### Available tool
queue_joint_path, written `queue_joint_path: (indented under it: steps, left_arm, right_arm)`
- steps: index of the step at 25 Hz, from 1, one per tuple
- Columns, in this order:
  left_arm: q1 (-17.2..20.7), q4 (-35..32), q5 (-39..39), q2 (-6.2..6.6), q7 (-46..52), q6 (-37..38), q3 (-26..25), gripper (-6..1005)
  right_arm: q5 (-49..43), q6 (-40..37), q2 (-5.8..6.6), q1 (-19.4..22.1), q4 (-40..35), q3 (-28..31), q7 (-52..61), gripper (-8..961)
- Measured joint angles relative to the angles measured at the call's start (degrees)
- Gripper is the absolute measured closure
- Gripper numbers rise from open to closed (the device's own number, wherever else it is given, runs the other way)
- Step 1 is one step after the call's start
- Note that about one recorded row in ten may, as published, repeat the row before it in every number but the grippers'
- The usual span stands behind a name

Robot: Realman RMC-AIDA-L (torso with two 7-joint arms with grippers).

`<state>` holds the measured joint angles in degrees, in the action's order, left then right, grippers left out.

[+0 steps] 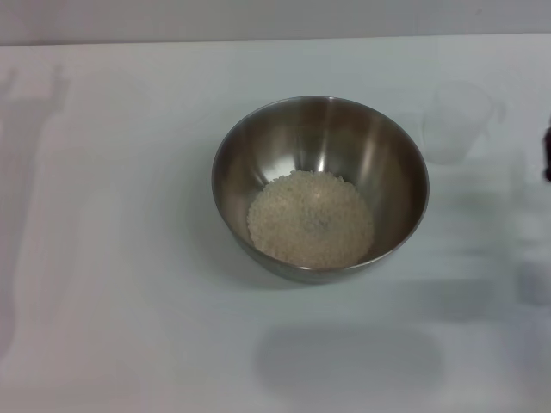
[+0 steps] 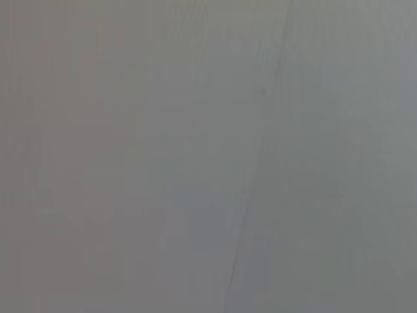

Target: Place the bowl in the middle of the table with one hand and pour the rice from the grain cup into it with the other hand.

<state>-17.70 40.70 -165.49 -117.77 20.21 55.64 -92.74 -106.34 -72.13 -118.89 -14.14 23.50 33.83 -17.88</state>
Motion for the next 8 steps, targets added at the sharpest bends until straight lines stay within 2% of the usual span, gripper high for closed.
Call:
queue_joint_path:
  steps: [1, 3, 5, 8]
  left_arm:
    - [0.0, -0.8, 0.0, 0.00, -0.4, -0.2, 0.0, 277]
    - [-0.1, -1.4, 0.0, 0.01, -0.7, -0.3, 0.1, 277]
    - [-0.4, -3.1, 0.0, 0.04, -2.0, -0.4, 0.3, 277]
    - [-1.0, -6.9, -0.1, -0.03, -4.9, 0.3, 1.2, 277]
  right_arm:
    - [0.0, -4.1, 0.55, -0.6, -1.9, 0.4, 3.8, 636]
    - [0.0, -6.2, 0.88, -1.4, -3.1, 0.7, 6.7, 623]
    - [0.3, -9.0, 1.30, -3.9, -7.0, 1.3, 13.0, 610]
    - [0.7, -10.9, 1.12, -8.7, -14.8, 2.6, 22.6, 345]
